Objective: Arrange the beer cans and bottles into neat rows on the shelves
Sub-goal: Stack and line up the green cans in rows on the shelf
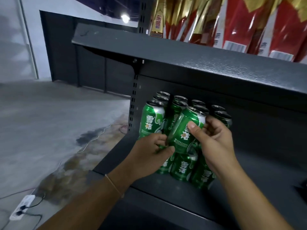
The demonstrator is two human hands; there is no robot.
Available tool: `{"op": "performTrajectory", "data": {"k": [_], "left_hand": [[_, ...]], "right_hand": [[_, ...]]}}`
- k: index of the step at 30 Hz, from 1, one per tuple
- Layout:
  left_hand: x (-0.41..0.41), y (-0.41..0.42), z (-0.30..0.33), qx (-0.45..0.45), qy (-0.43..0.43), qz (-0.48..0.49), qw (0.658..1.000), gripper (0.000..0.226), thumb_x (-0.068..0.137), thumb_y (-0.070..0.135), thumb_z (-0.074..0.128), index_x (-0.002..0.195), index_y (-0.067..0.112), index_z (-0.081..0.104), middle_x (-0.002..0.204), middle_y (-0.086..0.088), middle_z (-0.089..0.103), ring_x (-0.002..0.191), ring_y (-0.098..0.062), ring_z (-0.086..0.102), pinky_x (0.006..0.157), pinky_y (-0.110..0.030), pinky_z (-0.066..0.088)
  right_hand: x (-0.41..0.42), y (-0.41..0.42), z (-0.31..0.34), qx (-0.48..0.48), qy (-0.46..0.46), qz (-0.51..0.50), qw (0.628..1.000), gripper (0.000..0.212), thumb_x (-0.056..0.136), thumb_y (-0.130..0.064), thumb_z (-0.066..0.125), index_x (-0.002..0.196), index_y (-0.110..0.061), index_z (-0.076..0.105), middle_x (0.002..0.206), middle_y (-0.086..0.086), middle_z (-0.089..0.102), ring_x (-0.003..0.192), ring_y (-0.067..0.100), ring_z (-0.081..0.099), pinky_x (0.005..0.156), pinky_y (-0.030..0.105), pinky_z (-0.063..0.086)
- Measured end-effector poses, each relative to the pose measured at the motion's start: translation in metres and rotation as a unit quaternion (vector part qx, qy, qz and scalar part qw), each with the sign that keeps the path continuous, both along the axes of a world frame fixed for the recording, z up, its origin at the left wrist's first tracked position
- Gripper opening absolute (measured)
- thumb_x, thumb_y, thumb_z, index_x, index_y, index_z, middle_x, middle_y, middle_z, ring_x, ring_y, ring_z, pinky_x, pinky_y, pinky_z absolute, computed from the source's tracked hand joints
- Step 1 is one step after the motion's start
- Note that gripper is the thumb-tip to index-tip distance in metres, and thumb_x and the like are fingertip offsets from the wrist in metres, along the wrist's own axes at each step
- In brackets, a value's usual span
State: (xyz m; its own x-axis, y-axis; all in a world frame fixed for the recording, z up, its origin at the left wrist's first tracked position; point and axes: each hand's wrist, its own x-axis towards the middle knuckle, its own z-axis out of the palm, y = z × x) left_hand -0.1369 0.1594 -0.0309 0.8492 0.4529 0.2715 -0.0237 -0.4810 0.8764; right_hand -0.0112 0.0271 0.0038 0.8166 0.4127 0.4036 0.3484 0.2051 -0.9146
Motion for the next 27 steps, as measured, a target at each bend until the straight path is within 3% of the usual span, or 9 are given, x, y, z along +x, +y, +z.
{"op": "performTrajectory", "data": {"k": [4, 7, 9, 14, 17, 19, 22, 25, 27], "left_hand": [[-0.003, 0.011, -0.008, 0.046, 0.013, 0.041, 0.998, 0.039, 0.092, 0.036, 0.061, 0.127, 0.020, 0.058, 0.103, 0.012, 0.067, 0.080, 0.002, 0.065, 0.070, -0.009, 0.051], [-0.003, 0.014, -0.014, 0.073, 0.043, 0.038, 0.996, 0.039, 0.093, 0.037, 0.059, 0.128, 0.019, 0.057, 0.102, 0.008, 0.069, 0.086, 0.000, 0.065, 0.082, -0.019, 0.054], [-0.002, 0.015, -0.016, 0.099, 0.058, 0.031, 0.993, 0.037, 0.093, 0.036, 0.058, 0.125, 0.016, 0.058, 0.097, 0.004, 0.071, 0.083, -0.005, 0.066, 0.083, -0.027, 0.055], [0.005, 0.015, -0.024, 0.169, 0.072, 0.046, 0.982, 0.028, 0.092, 0.038, 0.055, 0.097, 0.012, 0.063, 0.085, -0.002, 0.068, 0.072, -0.015, 0.064, 0.070, -0.038, 0.055], [0.010, 0.017, -0.029, 0.177, 0.078, 0.038, 0.980, 0.025, 0.090, 0.042, 0.055, 0.088, 0.018, 0.063, 0.076, 0.002, 0.066, 0.066, -0.012, 0.061, 0.064, -0.034, 0.054], [0.012, 0.018, -0.030, 0.180, 0.079, 0.030, 0.980, 0.025, 0.089, 0.043, 0.054, 0.089, 0.019, 0.063, 0.075, 0.002, 0.066, 0.066, -0.012, 0.061, 0.063, -0.034, 0.054], [0.013, 0.018, -0.032, 0.185, 0.077, 0.023, 0.979, 0.025, 0.090, 0.042, 0.055, 0.089, 0.018, 0.063, 0.076, 0.002, 0.066, 0.067, -0.013, 0.062, 0.063, -0.031, 0.053], [0.014, 0.019, -0.032, 0.190, 0.070, 0.021, 0.979, 0.024, 0.090, 0.040, 0.056, 0.079, 0.019, 0.056, 0.076, 0.002, 0.066, 0.067, -0.014, 0.062, 0.063, -0.031, 0.053], [0.015, 0.019, -0.032, 0.191, 0.068, 0.018, 0.979, 0.024, 0.090, 0.041, 0.056, 0.078, 0.020, 0.056, 0.074, 0.003, 0.066, 0.066, -0.013, 0.061, 0.063, -0.031, 0.053]], "right_hand": [[0.001, 0.014, -0.004, -0.030, -0.023, -0.028, 0.999, 0.071, 0.078, -0.024, 0.077, 0.140, -0.008, 0.047, 0.100, -0.008, 0.054, 0.098, 0.007, 0.053, 0.089, 0.020, 0.046], [0.003, 0.021, -0.005, -0.060, -0.050, -0.042, 0.996, 0.064, 0.080, -0.027, 0.076, 0.136, -0.007, 0.052, 0.096, -0.009, 0.055, 0.093, 0.008, 0.054, 0.088, 0.023, 0.048], [0.002, 0.024, -0.004, -0.072, -0.065, -0.054, 0.994, 0.058, 0.083, -0.026, 0.075, 0.134, -0.011, 0.054, 0.106, -0.007, 0.063, 0.100, 0.011, 0.060, 0.093, 0.027, 0.051], [-0.003, 0.032, -0.006, -0.093, -0.101, -0.066, 0.988, 0.049, 0.086, -0.024, 0.074, 0.131, -0.024, 0.056, 0.115, -0.007, 0.067, 0.106, 0.019, 0.065, 0.097, 0.038, 0.053], [-0.003, 0.035, -0.009, -0.106, -0.119, -0.066, 0.985, 0.038, 0.087, -0.019, 0.072, 0.120, -0.032, 0.059, 0.103, -0.014, 0.070, 0.095, 0.009, 0.068, 0.089, 0.030, 0.055], [-0.003, 0.036, -0.010, -0.115, -0.122, -0.063, 0.984, 0.040, 0.088, -0.018, 0.071, 0.123, -0.033, 0.057, 0.104, -0.018, 0.069, 0.099, 0.002, 0.066, 0.093, 0.028, 0.052], [-0.004, 0.037, -0.012, -0.138, -0.122, -0.062, 0.981, 0.051, 0.090, -0.023, 0.069, 0.137, -0.024, 0.051, 0.116, -0.016, 0.066, 0.112, 0.008, 0.063, 0.104, 0.036, 0.049], [-0.003, 0.036, -0.011, -0.160, -0.131, -0.072, 0.976, 0.063, 0.089, -0.032, 0.069, 0.146, -0.025, 0.042, 0.131, -0.009, 0.052, 0.123, 0.013, 0.054, 0.109, 0.039, 0.044], [-0.004, 0.035, -0.009, -0.181, -0.141, -0.093, 0.969, 0.065, 0.090, -0.032, 0.068, 0.148, -0.023, 0.039, 0.128, -0.008, 0.040, 0.121, 0.009, 0.048, 0.107, 0.033, 0.041]]}}
